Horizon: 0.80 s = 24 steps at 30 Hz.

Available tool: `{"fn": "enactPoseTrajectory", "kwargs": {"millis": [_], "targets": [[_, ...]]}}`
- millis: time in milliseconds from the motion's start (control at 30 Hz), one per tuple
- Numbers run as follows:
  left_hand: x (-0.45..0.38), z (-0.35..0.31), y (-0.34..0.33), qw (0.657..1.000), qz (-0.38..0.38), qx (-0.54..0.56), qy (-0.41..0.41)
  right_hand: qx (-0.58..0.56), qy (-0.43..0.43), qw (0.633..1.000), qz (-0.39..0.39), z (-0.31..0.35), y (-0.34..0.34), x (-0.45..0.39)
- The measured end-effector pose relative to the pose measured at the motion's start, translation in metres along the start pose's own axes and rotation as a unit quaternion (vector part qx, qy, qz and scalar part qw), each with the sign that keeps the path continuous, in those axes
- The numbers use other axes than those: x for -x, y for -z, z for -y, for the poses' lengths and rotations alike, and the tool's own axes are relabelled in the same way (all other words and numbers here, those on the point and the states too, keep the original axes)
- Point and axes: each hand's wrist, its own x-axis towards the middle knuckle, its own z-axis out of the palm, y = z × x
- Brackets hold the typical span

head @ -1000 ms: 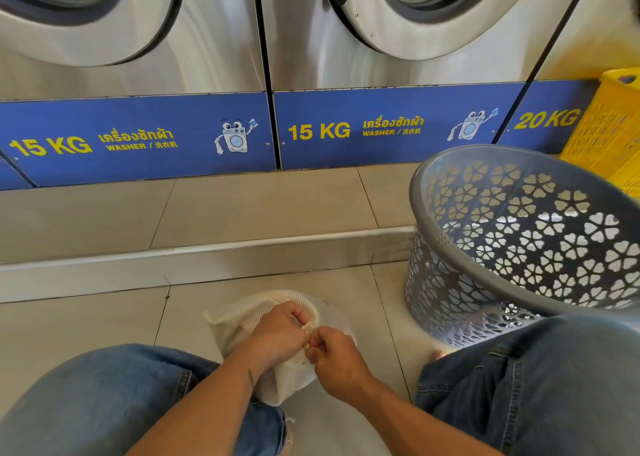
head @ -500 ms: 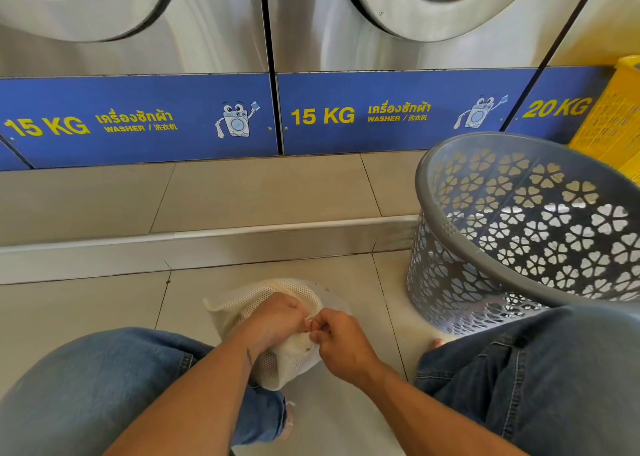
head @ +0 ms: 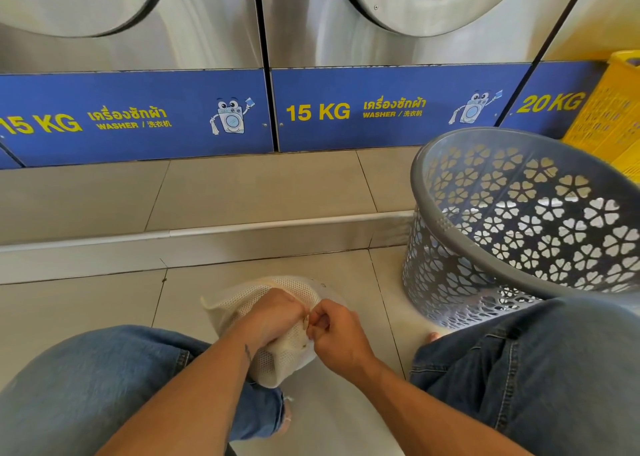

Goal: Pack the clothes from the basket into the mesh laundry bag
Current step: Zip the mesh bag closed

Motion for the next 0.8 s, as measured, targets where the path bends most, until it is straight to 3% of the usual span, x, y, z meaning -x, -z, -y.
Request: {"fn": "enactPoseTrajectory", "kwargs": {"millis": [167, 367, 800], "targets": [[-0.005, 0.001, 0.002, 0.996, 0.008, 0.064, 0.056, 0.009, 0.028, 0.999, -0.016, 0.0, -0.002, 0.005], [-0.007, -0.003, 0.001, 0.996, -0.002, 0.054, 0.078, 0.034, 0.048, 0.998, -0.012, 0.0, -0.005, 0.005], [-0.009, 0.003, 0.003, 0.985, -0.076, 0.151, 0.034, 0.108, 0.06, 0.989, 0.084, -0.003, -0.005, -0.003]]}}
